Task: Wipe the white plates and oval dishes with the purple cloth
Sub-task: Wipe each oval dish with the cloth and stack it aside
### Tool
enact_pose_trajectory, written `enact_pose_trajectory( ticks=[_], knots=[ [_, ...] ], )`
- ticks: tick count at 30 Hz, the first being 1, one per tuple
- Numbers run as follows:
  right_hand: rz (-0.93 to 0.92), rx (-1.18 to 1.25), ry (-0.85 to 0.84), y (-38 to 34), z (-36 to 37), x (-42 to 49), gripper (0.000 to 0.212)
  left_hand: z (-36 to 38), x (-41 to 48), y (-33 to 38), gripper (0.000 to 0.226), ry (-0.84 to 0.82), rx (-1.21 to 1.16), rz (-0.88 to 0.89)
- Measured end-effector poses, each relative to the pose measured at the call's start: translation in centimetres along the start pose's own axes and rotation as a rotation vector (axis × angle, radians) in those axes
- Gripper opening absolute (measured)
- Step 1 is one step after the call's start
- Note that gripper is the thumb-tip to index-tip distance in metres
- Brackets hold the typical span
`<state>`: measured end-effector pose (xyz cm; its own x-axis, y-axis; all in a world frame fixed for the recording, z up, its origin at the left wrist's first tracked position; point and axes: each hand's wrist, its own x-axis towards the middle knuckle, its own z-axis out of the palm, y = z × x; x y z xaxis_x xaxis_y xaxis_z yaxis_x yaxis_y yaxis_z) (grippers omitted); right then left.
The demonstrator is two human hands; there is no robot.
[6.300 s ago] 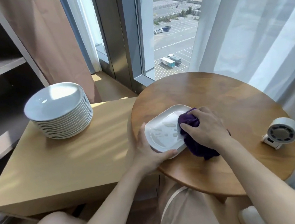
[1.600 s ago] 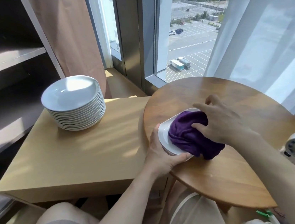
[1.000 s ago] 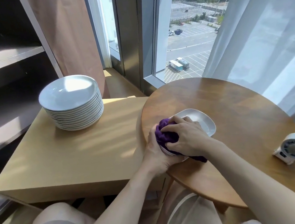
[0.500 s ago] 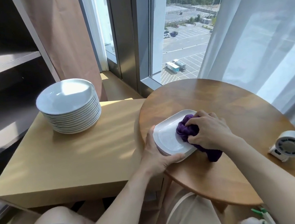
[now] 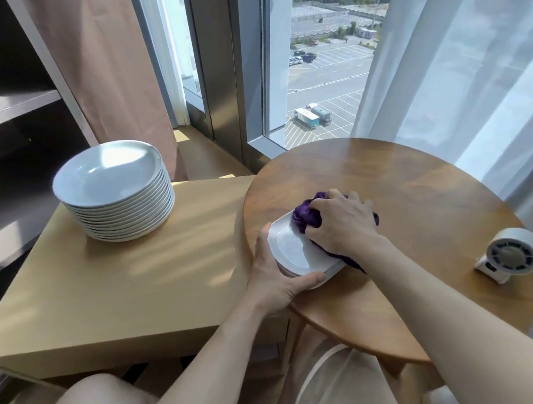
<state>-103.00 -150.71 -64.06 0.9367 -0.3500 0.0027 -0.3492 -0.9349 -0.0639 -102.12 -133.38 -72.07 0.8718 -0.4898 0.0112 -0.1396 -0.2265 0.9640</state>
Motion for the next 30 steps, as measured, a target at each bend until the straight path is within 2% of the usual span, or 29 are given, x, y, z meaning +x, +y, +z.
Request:
enact_pose_trajectory(
  ticks=[5, 9, 11, 14, 17, 22, 27, 30],
  knots=[
    [-0.161, 0.135, -0.139, -2.2, -0.2, -2.2, 0.042, 0.2, -0.1, 0.4, 0.117, -0.008, -0.090, 0.033],
    [-0.170, 0.148, -0.242, -1.7, -1.1, -3.0, 0.050, 0.1, -0.7, 0.8, 0.123, -0.030, -0.079, 0.033],
    [-0.149, 0.146, -0.247, -1.2, -1.5, -3.2, 0.051, 0.0, -0.9, 1.0, 0.117, -0.024, -0.056, 0.029],
    [-0.080, 0.125, -0.205, 0.0, -1.8, -3.6, 0.046, -0.2, -0.9, 1.2, 0.107, -0.019, -0.027, 0.018],
    [0.065, 0.125, -0.096, 2.0, -1.7, -4.2, 0.049, -0.3, -0.9, 1.2, 0.104, -0.022, 0.012, 0.004],
    [0.301, 0.392, 0.116, 4.6, -0.5, -6.5, 0.051, -0.4, -0.8, 1.4, 0.110, -0.010, 0.053, -0.034],
    [0.322, 0.596, 0.172, 5.1, 0.3, -7.8, 0.044, -0.8, -0.6, 1.9, 0.111, 0.022, 0.173, -0.045],
    [0.293, 0.667, 0.175, 5.4, 0.1, -7.4, 0.043, -1.6, -0.4, 3.6, 0.128, -0.051, 0.475, -0.015]
  ],
)
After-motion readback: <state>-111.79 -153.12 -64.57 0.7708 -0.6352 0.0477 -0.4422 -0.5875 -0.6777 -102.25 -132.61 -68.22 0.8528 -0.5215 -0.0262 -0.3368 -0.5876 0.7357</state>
